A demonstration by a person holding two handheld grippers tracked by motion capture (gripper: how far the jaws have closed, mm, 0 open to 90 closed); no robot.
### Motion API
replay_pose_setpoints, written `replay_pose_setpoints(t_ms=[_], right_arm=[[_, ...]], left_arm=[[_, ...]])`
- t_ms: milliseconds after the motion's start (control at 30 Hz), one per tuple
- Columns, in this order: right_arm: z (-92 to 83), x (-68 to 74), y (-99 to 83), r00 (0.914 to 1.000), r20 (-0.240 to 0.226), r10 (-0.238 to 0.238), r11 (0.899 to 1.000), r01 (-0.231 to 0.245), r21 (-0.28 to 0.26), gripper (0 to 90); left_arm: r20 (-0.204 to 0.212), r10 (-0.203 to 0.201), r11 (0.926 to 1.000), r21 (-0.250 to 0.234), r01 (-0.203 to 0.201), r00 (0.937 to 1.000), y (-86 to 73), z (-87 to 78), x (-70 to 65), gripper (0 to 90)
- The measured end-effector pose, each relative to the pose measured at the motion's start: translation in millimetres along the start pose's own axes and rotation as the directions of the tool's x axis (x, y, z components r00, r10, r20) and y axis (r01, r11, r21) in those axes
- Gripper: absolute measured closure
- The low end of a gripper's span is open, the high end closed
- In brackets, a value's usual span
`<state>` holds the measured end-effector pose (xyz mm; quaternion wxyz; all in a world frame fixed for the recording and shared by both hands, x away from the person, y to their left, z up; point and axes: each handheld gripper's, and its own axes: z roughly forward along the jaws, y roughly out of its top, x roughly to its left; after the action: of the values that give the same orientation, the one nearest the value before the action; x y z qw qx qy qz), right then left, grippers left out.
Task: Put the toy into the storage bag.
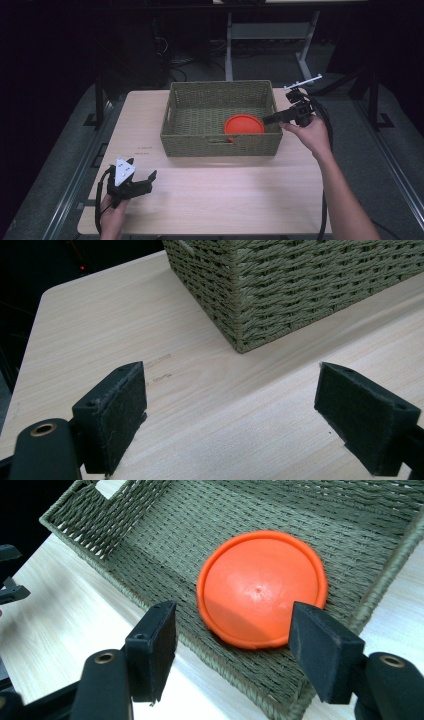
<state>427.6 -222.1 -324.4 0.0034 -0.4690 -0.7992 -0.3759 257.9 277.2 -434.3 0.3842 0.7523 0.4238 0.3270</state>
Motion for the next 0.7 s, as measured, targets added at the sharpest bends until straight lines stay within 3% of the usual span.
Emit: replay_pose_setpoints(t_ms=[700], right_arm=[[-19.7,3.6,-20.4,0.9997,-0.007,-0.025,0.999,0.024,-0.028,33.8]], left_arm=[[0.0,0.004,1.0,0.0,-0.004,1.0,-0.2,0.2,-0.5,12.8]])
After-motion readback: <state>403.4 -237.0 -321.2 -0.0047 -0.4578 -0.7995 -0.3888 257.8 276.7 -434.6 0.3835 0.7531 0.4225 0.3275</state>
